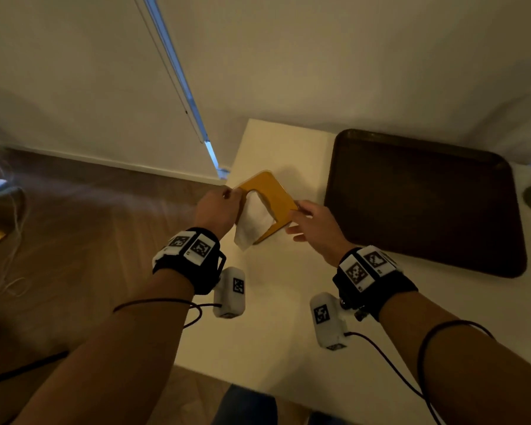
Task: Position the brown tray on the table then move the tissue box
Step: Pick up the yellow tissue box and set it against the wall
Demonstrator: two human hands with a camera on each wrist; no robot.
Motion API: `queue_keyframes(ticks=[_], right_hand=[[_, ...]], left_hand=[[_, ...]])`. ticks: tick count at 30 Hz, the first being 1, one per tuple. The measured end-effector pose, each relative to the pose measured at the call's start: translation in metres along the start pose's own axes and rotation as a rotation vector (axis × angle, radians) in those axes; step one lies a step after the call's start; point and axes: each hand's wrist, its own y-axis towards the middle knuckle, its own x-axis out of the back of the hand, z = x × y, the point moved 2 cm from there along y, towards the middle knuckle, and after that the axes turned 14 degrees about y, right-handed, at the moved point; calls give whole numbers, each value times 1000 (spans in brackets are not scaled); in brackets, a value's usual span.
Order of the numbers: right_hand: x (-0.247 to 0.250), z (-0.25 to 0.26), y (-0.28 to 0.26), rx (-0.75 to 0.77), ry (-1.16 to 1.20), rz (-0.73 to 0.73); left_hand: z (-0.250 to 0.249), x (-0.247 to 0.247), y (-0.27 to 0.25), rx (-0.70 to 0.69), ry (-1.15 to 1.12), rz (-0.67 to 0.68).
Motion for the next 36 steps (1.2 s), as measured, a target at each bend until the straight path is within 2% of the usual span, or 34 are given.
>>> queue_keyframes(ticks=[7,15,22,32,36], right_hand=[[-8,43,101,14,1,-120],[4,75,173,-28,-14,-210],[11,74,189,-72,-4,-244],[13,72,186,-84,-29,-286],[23,73,183,5,-89,-451]], left_hand=[[-32,25,117,-110,94,-62],[-66,26,199,-123,58,-1],[-78,22,218,-132,38,30],[-77,16,211,-121,-21,26],[-57,16,194,16,-232,37]])
